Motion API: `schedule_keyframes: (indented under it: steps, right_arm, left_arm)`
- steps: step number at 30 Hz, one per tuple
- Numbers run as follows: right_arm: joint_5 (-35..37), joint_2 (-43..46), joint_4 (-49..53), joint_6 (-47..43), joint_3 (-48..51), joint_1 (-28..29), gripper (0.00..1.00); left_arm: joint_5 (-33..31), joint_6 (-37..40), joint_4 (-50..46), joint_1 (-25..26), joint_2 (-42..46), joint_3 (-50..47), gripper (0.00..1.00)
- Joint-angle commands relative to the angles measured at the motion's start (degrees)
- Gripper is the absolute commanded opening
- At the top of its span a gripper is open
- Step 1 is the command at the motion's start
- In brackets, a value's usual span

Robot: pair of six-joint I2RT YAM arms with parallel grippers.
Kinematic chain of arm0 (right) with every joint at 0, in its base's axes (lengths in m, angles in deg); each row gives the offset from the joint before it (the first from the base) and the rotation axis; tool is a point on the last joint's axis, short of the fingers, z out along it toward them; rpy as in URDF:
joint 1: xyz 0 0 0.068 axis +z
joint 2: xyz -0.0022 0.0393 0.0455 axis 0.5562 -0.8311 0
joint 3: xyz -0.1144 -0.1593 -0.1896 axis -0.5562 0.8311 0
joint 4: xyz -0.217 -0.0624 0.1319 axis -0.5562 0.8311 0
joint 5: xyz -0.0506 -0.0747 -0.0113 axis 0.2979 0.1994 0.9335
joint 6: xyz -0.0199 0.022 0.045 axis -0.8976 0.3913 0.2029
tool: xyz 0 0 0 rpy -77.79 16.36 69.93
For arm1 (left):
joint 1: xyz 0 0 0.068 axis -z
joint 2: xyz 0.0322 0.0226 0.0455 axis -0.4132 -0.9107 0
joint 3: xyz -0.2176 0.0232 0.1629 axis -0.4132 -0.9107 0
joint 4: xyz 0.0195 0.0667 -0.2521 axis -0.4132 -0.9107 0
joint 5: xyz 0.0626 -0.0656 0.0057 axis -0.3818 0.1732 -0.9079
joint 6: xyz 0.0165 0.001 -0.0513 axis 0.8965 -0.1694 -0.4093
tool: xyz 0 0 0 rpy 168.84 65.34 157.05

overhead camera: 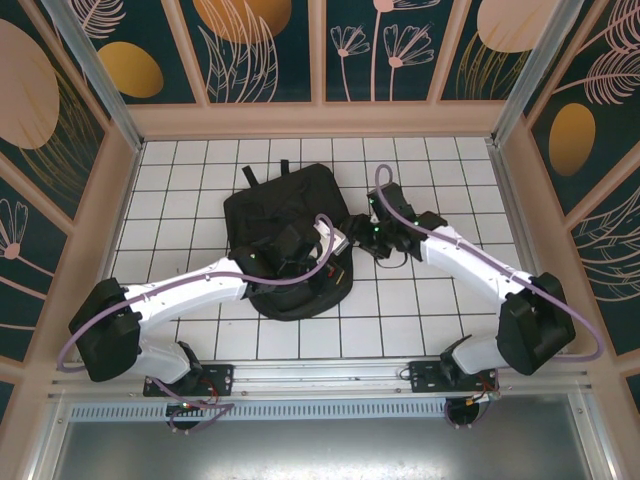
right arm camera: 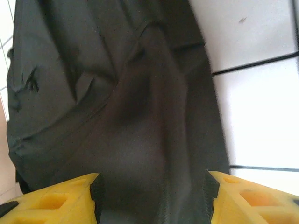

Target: Pack books, pencil case, and school supplies into a backpack

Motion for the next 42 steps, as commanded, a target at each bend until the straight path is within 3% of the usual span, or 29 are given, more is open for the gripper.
schedule_keyframes:
  steps: [1, 5, 13, 20, 42]
  right_arm:
    - [-0.78, -0.84, -2.34, 2.64, 1.21, 1.22, 0.56]
    - [-1.53, -0.03, -4.00, 3.03, 3.35, 1.63, 0.44]
    - [-1.61, -0.59, -4.76, 2.05, 5.65, 2.89, 0.41]
    - [1.74, -0.74, -3.28, 0.35, 4.73, 2.38, 0.00]
    - [3.32, -5.27, 2.21, -12.19, -2.52, -5.82, 0.00]
  left_arm:
    - [0.08, 1.22, 0.96, 0.27, -0.25, 1.73, 0.00]
    - [-0.15, 1.15, 0.53, 0.30, 0.09, 1.79, 0.00]
    - [-0.15, 1.11, -0.14, 0.28, 0.57, 1.93, 0.00]
    - [-0.25, 1.20, -0.88, 0.28, 1.11, 1.69, 0.00]
    - [0.30, -1.13, -5.44, 0.32, 11.29, -8.00, 0.00]
